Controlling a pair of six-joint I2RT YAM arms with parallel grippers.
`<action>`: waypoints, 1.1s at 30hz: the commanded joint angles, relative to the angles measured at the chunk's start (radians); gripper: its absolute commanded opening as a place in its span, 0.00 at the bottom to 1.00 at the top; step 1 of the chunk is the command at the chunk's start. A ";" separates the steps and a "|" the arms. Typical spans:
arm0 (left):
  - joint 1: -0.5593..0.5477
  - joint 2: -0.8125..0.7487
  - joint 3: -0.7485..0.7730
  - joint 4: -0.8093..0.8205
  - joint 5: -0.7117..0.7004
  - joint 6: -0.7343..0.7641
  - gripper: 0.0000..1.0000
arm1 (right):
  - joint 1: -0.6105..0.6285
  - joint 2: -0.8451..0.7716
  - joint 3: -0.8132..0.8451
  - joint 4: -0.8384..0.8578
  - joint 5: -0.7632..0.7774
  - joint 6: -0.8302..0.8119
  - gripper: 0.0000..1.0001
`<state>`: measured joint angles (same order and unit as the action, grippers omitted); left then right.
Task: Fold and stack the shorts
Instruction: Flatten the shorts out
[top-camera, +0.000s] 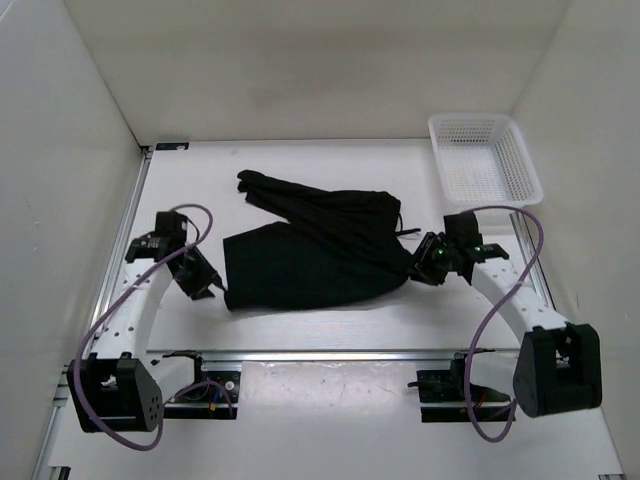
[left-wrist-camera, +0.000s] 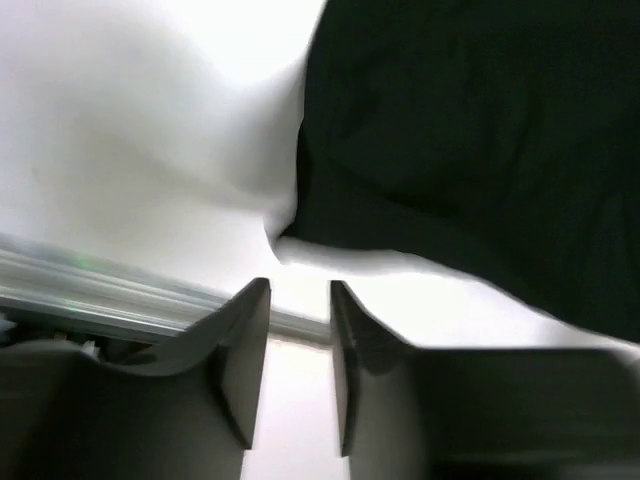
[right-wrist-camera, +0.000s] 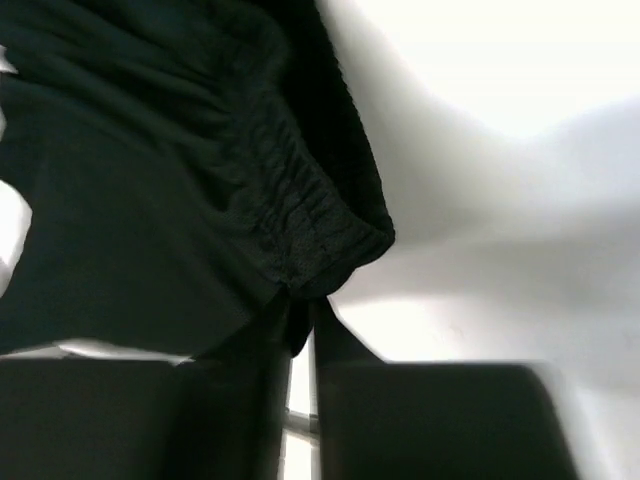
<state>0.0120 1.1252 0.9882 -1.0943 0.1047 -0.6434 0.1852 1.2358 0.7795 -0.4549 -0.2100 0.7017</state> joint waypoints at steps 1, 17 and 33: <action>-0.001 -0.047 -0.149 0.039 0.095 -0.070 0.45 | -0.001 -0.116 -0.069 -0.026 -0.009 -0.011 0.48; -0.069 0.102 -0.330 0.146 0.113 -0.189 0.62 | -0.010 -0.190 -0.183 -0.078 0.008 0.048 0.81; -0.159 0.407 -0.166 0.263 0.041 -0.205 0.10 | -0.010 0.093 -0.129 0.113 0.031 0.056 0.02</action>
<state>-0.1463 1.5314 0.7532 -0.8837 0.1944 -0.8616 0.1780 1.3239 0.5922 -0.3744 -0.1860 0.7650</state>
